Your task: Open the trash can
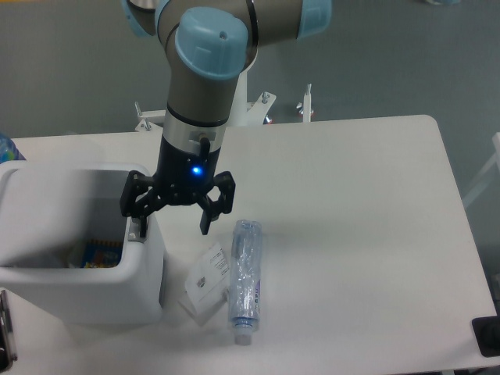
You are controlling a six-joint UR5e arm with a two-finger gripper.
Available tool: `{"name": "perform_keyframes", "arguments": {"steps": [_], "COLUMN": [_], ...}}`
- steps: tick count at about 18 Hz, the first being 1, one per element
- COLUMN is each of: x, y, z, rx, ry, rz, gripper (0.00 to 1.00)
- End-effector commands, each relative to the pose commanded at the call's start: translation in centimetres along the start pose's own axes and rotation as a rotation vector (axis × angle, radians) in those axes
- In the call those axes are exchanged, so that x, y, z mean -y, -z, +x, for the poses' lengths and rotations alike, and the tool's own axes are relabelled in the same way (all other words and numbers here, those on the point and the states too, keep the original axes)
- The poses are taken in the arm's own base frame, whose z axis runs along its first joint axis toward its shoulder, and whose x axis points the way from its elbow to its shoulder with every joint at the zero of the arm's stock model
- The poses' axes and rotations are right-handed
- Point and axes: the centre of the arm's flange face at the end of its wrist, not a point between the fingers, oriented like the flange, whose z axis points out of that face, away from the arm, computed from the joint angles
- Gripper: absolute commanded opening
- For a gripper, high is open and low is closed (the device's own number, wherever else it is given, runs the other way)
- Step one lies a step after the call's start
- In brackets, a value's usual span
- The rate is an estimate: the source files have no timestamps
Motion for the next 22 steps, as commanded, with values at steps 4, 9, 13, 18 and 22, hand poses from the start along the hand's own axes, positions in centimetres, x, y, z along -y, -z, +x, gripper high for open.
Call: {"name": "perform_keyframes", "arguments": {"steps": [4, 9, 13, 18, 22], "x": [0.1, 1.7, 2.5, 2.2, 1.2], "y": [0.3, 3.3, 4.8, 6.4, 7.6], "z": [0.1, 0.8, -1.9, -7.4, -11.9], "rx": [0.000, 0.002, 0.034, 0.174, 0.308], "ry": [-0.001, -0.045, -0.023, -0.106, -0.267], "rz": [0.007, 0.069, 0.095, 0.059, -0.070], "gripper": [1.00, 1.00, 1.00, 1.00, 1.00]}}
